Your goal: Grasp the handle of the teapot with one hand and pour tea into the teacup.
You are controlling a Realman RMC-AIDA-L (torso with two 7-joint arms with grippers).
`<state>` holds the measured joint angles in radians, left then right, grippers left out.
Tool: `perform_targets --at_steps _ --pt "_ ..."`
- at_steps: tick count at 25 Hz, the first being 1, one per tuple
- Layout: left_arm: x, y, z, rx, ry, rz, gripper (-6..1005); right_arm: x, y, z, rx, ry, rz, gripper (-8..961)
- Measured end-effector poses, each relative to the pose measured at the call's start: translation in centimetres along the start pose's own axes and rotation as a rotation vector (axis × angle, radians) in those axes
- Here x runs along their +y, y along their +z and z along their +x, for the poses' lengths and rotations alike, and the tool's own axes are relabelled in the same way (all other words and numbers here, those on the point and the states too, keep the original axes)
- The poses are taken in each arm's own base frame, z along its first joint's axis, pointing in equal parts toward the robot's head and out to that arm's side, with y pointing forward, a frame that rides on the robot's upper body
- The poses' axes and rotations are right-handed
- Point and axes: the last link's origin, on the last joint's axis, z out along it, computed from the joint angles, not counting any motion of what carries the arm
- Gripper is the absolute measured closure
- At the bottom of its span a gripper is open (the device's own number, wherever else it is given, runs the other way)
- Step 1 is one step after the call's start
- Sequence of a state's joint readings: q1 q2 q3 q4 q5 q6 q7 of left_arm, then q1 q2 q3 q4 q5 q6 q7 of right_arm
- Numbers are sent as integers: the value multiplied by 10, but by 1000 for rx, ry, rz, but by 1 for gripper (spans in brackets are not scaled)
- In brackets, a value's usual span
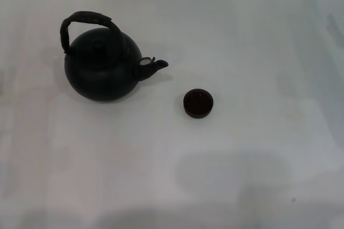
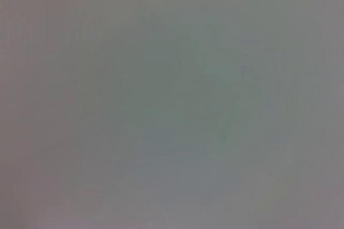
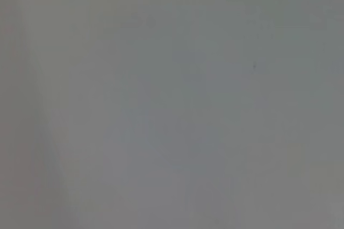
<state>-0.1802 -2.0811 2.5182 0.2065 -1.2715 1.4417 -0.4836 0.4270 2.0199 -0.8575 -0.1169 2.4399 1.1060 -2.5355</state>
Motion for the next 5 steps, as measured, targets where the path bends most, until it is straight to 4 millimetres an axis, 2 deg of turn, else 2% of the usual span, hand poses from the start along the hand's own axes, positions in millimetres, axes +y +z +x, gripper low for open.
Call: perform_targets --at_steps 5 --pt "5 -1 -6 -40 12 -35 192 2 8 -5 -1 -27 -14 119"
